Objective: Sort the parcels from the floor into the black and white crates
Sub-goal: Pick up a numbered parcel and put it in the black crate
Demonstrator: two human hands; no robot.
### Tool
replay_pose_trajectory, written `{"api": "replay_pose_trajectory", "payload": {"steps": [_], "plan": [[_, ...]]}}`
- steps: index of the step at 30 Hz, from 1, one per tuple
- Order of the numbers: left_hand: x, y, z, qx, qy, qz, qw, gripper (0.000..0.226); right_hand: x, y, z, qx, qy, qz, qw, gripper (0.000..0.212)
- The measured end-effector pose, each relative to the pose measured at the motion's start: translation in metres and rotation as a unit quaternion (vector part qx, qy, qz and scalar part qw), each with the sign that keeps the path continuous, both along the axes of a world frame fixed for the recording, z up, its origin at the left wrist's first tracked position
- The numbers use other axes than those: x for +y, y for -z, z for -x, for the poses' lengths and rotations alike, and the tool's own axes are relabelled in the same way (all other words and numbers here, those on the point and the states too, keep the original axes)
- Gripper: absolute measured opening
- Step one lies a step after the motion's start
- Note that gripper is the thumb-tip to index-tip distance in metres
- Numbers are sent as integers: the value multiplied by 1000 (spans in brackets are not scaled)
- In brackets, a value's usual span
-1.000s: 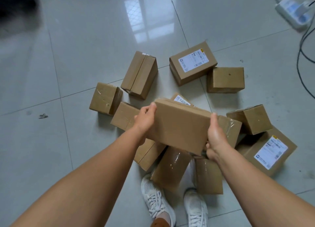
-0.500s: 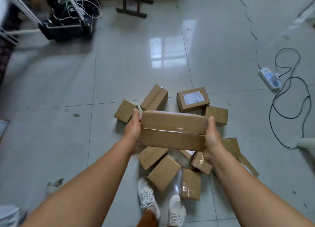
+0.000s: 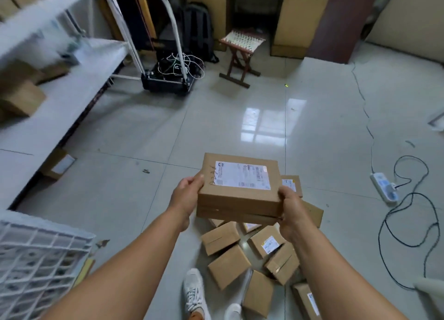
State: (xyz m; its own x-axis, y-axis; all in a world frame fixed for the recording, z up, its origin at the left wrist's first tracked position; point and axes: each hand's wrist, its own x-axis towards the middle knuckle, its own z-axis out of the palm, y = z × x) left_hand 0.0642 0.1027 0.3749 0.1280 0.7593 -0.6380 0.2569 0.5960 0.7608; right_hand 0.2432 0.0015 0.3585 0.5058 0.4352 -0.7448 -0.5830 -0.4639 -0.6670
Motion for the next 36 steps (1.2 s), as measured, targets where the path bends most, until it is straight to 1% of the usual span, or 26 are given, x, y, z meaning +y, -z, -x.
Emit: {"api": "replay_pose_trajectory", "payload": {"steps": [4, 8, 12, 15, 17, 21, 24, 27, 32, 36], "plan": [[-12, -32, 28, -7, -12, -28, 999, 39, -5, -25, 25, -7, -55, -34, 998, 35], [-13, -59, 61, -29, -30, -53, 998, 42, 0, -47, 52, -1, -68, -37, 997, 32], [-11, -79, 99, -37, -62, -75, 995, 44, 13, -68, 85, -4, -93, -77, 993, 41], [-9, -92, 127, -49, -88, -100, 990, 44, 23, -89, 112, -1, -110, -108, 988, 41], [-8, -102, 147, -61, -110, -123, 984, 40, 30, -102, 132, -15, -122, -126, 984, 42], [-9, -125, 195, -83, -147, -181, 969, 28, 42, -133, 181, -21, -130, -165, 978, 44], [-15, -148, 235, -96, -164, -227, 955, 29, 44, -159, 222, -27, -164, -218, 962, 39], [-26, -171, 278, -102, -195, -261, 940, 24, 45, -180, 266, -35, -179, -251, 951, 37], [-48, -201, 356, -85, -271, -306, 909, 25, 53, -207, 348, -59, -239, -285, 926, 37], [-68, -217, 416, -55, -329, -330, 883, 26, 53, -225, 413, -50, -283, -311, 906, 34]]}}
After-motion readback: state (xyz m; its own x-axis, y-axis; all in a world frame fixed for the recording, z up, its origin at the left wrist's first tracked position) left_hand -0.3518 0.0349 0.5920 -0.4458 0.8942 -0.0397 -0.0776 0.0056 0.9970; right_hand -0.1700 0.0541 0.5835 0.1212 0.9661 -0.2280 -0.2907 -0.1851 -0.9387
